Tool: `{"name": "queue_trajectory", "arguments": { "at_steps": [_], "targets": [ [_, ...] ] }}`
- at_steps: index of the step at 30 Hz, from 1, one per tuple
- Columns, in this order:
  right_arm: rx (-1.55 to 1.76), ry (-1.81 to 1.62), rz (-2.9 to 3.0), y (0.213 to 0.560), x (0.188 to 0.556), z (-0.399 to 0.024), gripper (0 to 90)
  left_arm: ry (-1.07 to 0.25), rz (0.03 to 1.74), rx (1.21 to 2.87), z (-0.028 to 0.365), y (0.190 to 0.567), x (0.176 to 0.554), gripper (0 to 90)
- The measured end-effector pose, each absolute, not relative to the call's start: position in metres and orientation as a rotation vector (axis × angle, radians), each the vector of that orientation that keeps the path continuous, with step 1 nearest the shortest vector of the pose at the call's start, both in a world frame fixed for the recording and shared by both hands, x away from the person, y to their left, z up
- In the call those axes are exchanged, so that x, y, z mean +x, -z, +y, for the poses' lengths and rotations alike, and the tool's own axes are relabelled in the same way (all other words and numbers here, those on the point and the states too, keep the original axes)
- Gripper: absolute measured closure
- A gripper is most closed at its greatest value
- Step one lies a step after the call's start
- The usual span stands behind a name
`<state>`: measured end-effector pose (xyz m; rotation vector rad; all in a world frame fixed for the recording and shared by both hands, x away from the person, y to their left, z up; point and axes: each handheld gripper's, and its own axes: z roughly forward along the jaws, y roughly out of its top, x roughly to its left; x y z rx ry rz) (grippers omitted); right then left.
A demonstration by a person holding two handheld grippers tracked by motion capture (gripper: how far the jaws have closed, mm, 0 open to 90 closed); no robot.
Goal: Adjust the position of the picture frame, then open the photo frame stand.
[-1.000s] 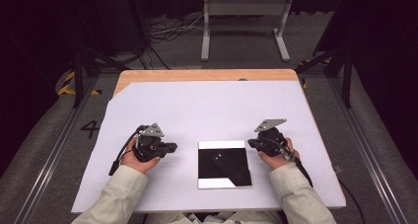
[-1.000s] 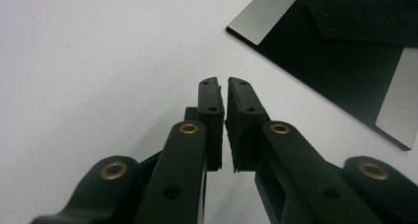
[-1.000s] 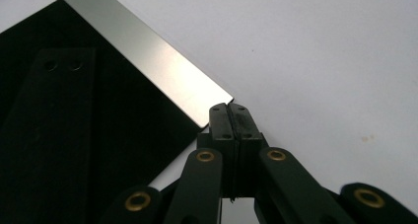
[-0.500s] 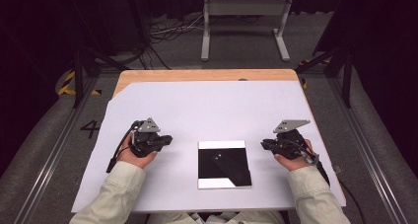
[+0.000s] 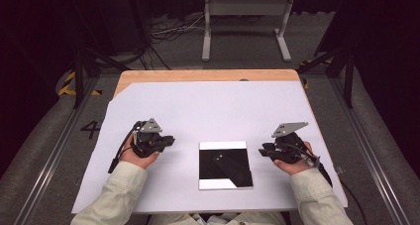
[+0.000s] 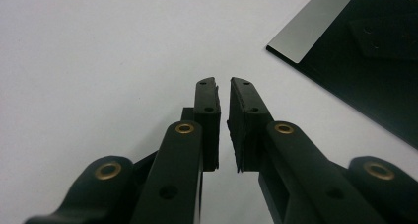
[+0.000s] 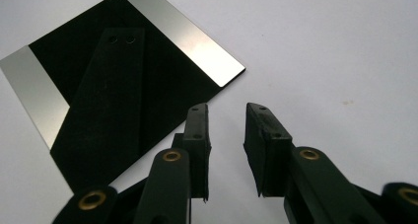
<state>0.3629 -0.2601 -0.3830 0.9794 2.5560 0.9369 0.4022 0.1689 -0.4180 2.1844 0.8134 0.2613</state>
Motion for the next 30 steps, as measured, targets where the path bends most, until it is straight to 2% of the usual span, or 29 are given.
{"name": "queue_trajectory", "arguments": {
  "at_steps": [30],
  "targets": [
    [0.796, -0.829, 2.810, 0.381, 0.342, -0.244, 71.2, -0.253, 0.807, 2.185, 0.168, 0.419, 0.405, 81.1]
  ]
}}
